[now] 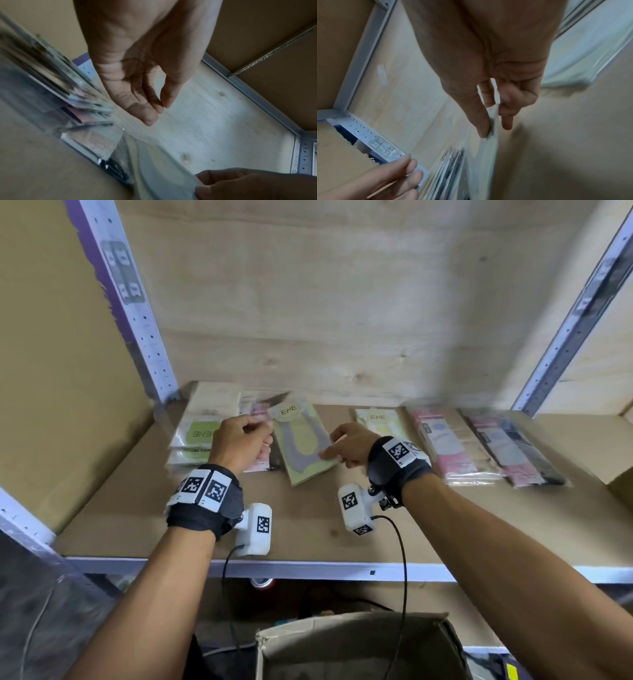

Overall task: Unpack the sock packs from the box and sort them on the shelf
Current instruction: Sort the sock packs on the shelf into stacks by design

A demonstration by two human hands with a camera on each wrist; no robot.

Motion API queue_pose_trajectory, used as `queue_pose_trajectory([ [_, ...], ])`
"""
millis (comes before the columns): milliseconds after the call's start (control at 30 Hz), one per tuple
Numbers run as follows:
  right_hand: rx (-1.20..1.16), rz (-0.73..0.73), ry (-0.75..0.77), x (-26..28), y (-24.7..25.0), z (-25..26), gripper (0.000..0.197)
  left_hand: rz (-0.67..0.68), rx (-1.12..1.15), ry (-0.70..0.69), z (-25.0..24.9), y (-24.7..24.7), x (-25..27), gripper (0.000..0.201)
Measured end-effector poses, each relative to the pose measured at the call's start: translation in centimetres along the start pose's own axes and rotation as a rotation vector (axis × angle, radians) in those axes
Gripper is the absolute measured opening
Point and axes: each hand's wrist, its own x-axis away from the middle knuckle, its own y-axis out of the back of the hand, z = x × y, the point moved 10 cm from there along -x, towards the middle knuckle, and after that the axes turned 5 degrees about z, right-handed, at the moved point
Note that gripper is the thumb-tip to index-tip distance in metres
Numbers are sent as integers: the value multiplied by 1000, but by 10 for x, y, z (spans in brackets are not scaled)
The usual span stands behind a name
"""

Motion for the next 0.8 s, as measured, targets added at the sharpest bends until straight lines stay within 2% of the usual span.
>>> queue_pose_trajectory([
  [133, -169, -26, 77, 38, 24, -9, 26, 18, -49, 53, 5, -18, 2, 5],
  [200, -286, -7, 120, 59, 30, -16, 25, 6, -36, 80, 7, -24, 3, 17],
  [300, -398, 61, 176, 89, 32, -24, 25, 118, 183, 173, 10, -49, 10, 46],
  [367, -412, 112, 191, 105, 30, -29, 29, 163, 270, 172, 4, -62, 15, 44],
  [433, -397, 162, 204, 115, 25, -34, 29, 76, 211, 122, -4, -58, 15, 40],
  [500, -351, 185, 211, 121, 20, -39, 24, -58, 101, 58, -13, -45, 15, 47],
  [533, -316, 194, 217, 123, 18, -41, 21, -105, 79, 4, -18, -42, 16, 39],
  [567, -275, 199, 227, 125, 16, -40, 18, -130, 57, -42, -21, -40, 17, 28],
  [633, -185, 180, 256, 129, 15, -38, 7, -121, 13, -78, -22, -44, 16, 26],
  [800, -4, 69, 329, 132, 18, -31, 44, -139, -66, -121, -26, -46, 16, 31],
])
